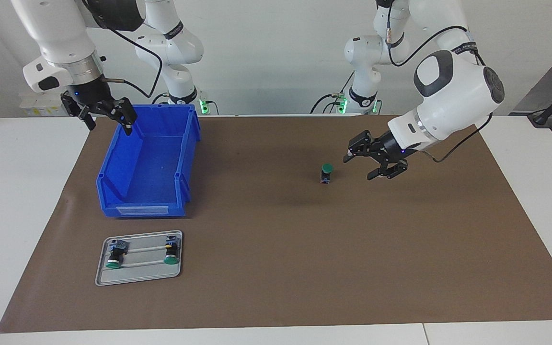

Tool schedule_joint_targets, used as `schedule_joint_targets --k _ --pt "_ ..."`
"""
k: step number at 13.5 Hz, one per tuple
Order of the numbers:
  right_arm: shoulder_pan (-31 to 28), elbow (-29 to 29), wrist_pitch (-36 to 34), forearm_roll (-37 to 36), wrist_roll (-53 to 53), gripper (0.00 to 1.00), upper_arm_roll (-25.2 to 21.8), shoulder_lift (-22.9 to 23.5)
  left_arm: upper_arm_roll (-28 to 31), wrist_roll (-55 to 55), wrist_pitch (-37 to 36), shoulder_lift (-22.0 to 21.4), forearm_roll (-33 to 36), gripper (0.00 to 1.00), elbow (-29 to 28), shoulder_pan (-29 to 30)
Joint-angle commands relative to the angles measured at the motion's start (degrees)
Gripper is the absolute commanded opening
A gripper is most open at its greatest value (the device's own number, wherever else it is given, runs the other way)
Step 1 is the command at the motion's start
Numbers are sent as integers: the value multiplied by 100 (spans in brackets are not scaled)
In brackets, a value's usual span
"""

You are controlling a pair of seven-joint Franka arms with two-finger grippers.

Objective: Place and press button with both arms
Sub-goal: 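Move the left gripper above the green button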

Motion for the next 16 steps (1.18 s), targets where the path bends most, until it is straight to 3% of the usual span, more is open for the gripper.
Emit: schedule_joint_targets --k 1,4,6,7,10,12,13,16 --pt "-46 -176 82 44 28 100 36 -144 124 -746 763 -784 125 86 -940 -575" --pt "-46 -176 82 44 19 100 36 -144 132 -771 770 -820 124 85 -957 -635" --pt "-46 -176 82 44 19 100 28 -144 115 -989 727 -968 212 76 -1254 -854" --pt "-46 -176 82 44 19 100 36 -144 115 -1408 735 -1100 247 64 -1535 -890" --pt "-46 -176 82 44 19 100 28 -144 88 -2631 841 -1347 1650 31 -2142 -1478" --pt "-46 -176 82 44 19 100 36 -152 88 -2801 849 -1435 1680 7 -2406 -1541" --pt "-46 -176 82 44 19 100 36 -144 88 -2845 884 -1496 1689 0 -2608 -1602" --pt "-46 -176 73 44 19 100 36 -144 88 -3161 1717 -1628 1715 0 -3416 -1752"
